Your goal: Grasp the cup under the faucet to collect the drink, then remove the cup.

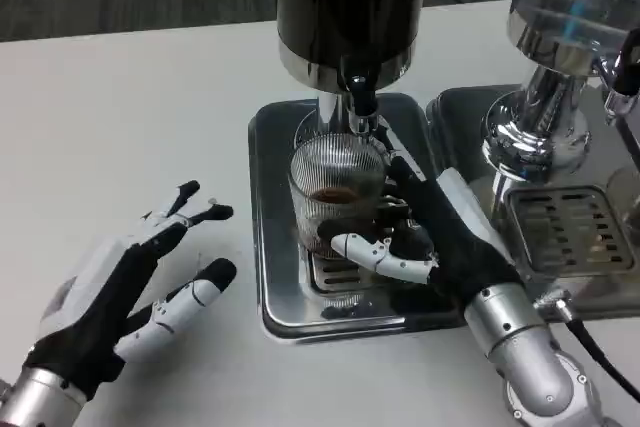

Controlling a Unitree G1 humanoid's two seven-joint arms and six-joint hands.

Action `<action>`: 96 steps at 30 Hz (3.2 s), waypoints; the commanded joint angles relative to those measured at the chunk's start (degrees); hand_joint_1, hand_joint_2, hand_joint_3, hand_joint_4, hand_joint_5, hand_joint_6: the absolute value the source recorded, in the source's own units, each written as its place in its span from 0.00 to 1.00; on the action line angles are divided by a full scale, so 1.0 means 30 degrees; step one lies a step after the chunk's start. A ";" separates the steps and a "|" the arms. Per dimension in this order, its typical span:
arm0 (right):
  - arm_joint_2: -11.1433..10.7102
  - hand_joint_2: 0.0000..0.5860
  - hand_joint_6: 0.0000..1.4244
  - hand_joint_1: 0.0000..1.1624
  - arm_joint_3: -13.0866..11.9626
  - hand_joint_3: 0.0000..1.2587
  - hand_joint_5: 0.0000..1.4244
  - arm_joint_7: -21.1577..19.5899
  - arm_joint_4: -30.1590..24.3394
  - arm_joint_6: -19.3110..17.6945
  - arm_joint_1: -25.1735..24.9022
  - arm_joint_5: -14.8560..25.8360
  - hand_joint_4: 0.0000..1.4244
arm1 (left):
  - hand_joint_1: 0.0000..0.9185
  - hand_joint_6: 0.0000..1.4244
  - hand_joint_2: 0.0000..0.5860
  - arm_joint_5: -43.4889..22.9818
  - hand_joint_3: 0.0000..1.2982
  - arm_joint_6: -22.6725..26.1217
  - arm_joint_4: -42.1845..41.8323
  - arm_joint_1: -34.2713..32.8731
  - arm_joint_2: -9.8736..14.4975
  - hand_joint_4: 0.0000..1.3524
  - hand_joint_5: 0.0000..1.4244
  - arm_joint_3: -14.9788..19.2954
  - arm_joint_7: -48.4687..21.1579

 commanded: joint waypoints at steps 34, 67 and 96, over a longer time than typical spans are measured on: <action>0.0988 0.31 0.57 0.75 -0.0281 0.25 0.44 -0.1851 0.3256 -0.2850 -0.1433 0.0297 0.29 | 0.00 0.00 0.32 -0.0054 0.21 0.0536 -0.0874 0.0825 -0.0093 0.00 0.02 0.0443 0.0302; 0.1022 0.31 0.84 0.80 -0.0774 0.38 0.60 -0.4752 0.2891 -0.4473 -0.0333 -0.0316 0.41 | 0.00 0.00 0.32 -0.0238 0.21 0.0411 -0.0521 0.0475 -0.0087 0.00 0.02 0.0151 -0.0176; -0.0177 0.30 0.90 0.81 -0.1125 0.42 0.63 -0.4481 -0.1801 -0.4583 0.3155 -0.1156 0.44 | 0.00 0.00 0.29 0.1467 0.00 0.0780 -0.1427 -0.0048 0.1781 0.00 0.00 -0.0908 -0.1182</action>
